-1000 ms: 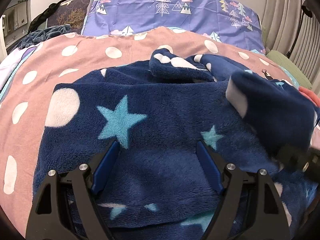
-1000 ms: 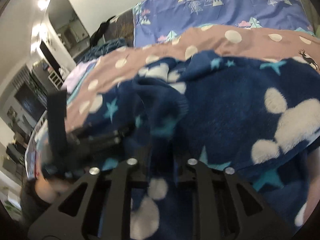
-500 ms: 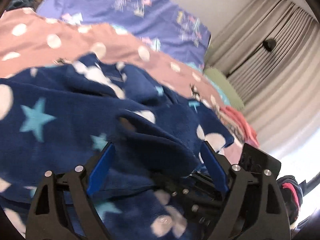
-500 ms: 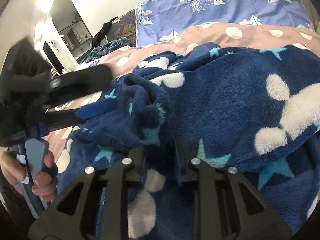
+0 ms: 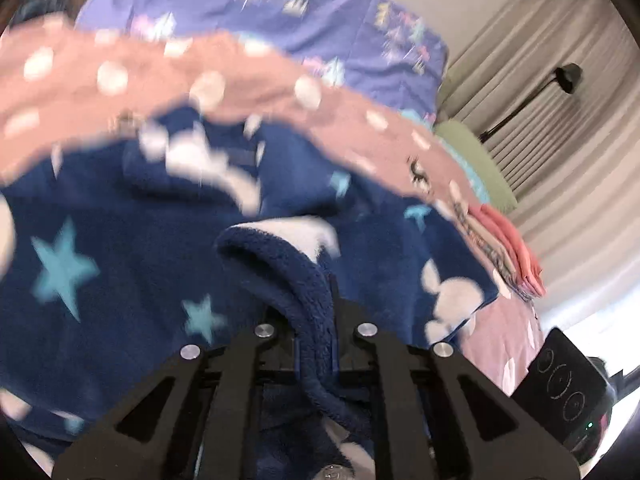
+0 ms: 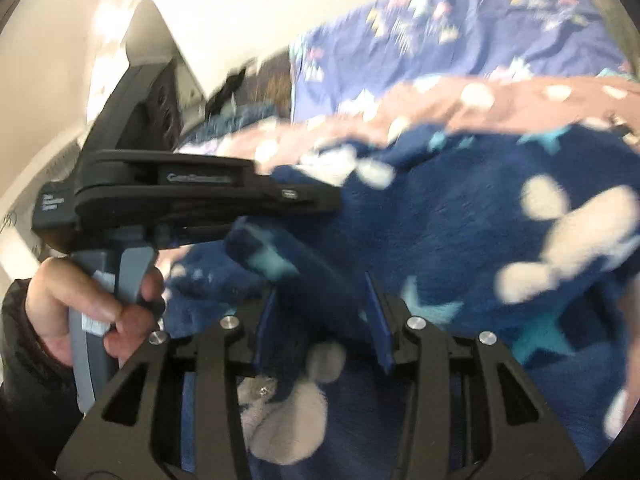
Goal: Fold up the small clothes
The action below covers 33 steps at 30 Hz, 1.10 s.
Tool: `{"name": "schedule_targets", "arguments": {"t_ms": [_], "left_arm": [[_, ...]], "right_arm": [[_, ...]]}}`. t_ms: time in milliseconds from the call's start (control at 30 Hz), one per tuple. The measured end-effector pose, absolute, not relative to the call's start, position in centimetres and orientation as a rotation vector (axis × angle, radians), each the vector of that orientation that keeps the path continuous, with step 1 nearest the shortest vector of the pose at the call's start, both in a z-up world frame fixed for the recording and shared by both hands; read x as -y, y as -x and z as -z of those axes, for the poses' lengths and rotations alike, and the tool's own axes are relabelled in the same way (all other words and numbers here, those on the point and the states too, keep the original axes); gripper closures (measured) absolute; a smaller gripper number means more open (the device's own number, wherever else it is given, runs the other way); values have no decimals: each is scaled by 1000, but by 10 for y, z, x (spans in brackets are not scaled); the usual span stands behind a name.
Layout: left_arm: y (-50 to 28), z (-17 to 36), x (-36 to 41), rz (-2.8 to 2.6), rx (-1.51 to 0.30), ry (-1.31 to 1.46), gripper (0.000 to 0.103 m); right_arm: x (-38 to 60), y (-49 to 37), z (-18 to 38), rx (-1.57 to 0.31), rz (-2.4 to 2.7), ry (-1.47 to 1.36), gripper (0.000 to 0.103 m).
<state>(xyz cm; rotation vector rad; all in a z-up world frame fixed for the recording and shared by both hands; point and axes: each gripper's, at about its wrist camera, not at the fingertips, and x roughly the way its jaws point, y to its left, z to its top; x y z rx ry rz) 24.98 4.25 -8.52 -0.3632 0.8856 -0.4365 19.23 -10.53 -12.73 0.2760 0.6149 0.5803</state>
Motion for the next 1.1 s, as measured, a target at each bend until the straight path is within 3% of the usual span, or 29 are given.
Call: {"name": "schedule_targets", "arguments": {"t_ms": [133,233,300,500,700,867,1100], "left_arm": [[-239,30,-48,449,-746,297,93],[-227,0,-58,415,-671,218,93],[-221,-8,-71,376,-656,186,93],[-213,13,-130,217,-699,190,93],[-220,75,-184,52,-835,259,90],[-220,101,-197,-92,-877,238,64],[-214,84,-167,19,-792,192,55]], "right_arm": [[134,-181,124,-542,-477,-361,58],[148,-196,140,-650,-366,-423,50],[159,-207,155,-736,-324,-500,56],[156,-206,153,-728,-312,-484,57],[157,-209,153,-729,-326,-498,53],[154,-209,152,-730,-331,-487,51],[150,-211,150,-732,-328,-457,47]]}}
